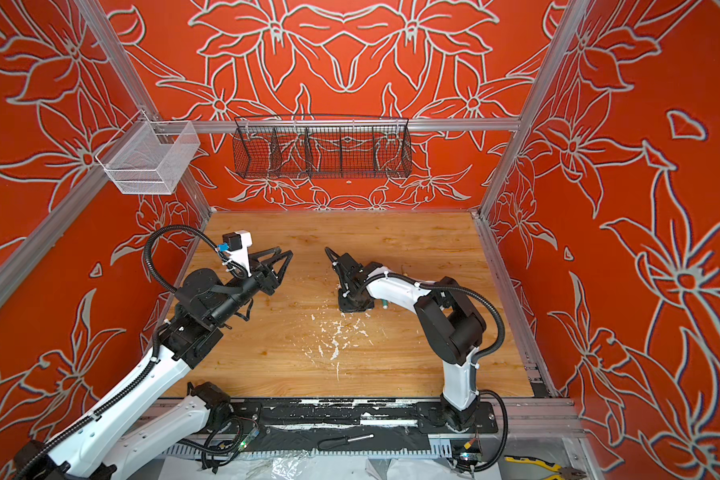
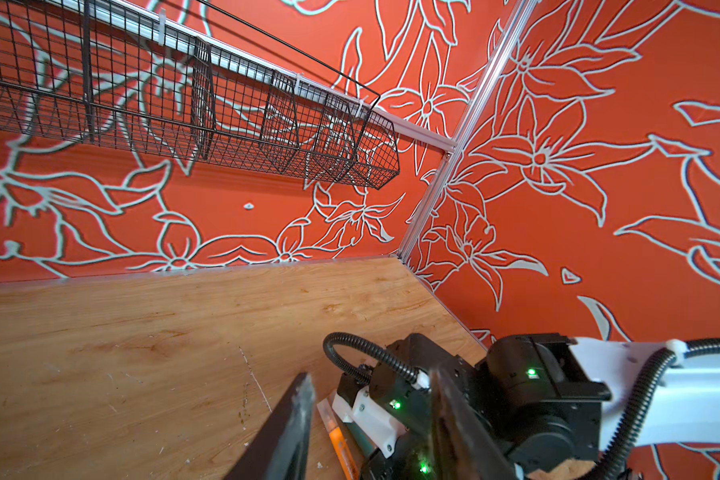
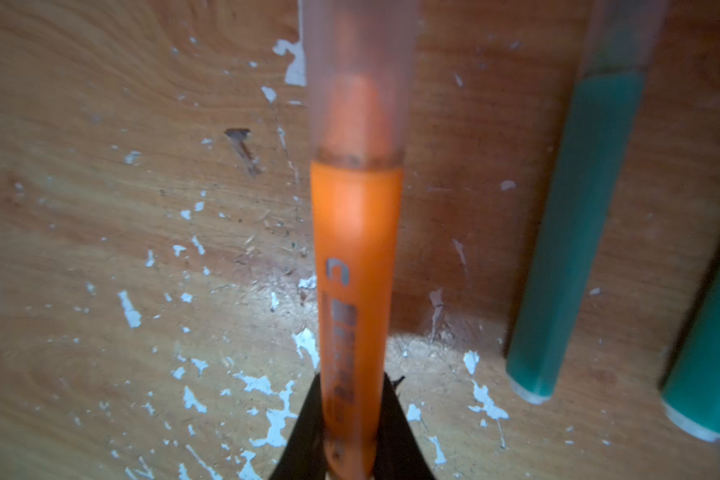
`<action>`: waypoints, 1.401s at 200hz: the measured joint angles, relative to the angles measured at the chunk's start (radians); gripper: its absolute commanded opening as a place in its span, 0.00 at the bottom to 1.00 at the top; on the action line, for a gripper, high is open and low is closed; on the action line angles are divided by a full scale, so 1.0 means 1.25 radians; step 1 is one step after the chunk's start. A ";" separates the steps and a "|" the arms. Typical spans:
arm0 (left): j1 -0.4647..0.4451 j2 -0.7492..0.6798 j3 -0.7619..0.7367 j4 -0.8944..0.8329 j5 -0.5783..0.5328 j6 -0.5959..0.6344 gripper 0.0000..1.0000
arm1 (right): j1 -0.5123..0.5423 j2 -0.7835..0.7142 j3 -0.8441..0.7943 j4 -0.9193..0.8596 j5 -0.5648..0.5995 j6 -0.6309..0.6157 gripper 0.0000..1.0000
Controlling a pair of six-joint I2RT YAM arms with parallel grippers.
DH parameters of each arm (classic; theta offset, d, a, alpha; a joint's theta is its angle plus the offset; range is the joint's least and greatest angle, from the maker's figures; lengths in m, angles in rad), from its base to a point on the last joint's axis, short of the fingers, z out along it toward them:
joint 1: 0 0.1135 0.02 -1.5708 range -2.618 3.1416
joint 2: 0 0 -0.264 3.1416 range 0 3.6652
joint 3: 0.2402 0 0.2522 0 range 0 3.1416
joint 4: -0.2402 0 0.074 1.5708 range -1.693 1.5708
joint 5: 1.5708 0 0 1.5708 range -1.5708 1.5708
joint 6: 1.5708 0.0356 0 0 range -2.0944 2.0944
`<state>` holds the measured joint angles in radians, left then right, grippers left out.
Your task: Insert the pens into the pen caps
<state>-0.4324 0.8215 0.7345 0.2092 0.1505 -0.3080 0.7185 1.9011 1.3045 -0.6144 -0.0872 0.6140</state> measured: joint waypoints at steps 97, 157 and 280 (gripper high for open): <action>0.000 0.000 0.000 -0.001 0.000 -0.006 0.46 | 0.000 0.052 0.040 -0.047 0.046 0.016 0.15; 0.000 -0.007 0.000 -0.002 0.002 -0.012 0.46 | 0.001 0.093 0.106 -0.119 0.065 0.030 0.23; 0.000 -0.029 0.000 -0.033 -0.009 -0.009 0.60 | 0.010 0.047 0.167 -0.224 0.072 0.023 0.40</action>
<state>-0.4324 0.7853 0.7345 0.1677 0.1387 -0.3187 0.7315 1.9602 1.5131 -0.8944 0.0029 0.6434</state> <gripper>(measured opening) 0.546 0.393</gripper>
